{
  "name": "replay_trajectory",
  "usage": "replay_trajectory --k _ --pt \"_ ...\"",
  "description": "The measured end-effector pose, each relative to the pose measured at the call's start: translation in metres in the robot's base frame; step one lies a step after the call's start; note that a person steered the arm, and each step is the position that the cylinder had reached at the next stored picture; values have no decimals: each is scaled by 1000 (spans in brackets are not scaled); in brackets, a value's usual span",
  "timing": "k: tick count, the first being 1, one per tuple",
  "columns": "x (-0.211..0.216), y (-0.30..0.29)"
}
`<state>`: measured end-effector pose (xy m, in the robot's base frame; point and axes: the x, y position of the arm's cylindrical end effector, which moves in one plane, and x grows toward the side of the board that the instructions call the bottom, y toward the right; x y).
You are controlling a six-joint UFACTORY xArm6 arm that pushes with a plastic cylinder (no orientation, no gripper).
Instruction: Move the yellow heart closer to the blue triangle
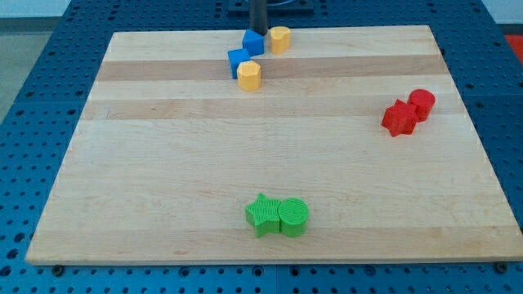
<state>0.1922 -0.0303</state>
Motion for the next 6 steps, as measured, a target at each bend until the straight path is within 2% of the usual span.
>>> replay_trajectory --k 1,3,5,6 --pt "1 11" --pt "0 102" --pt "1 98" --pt "5 69"
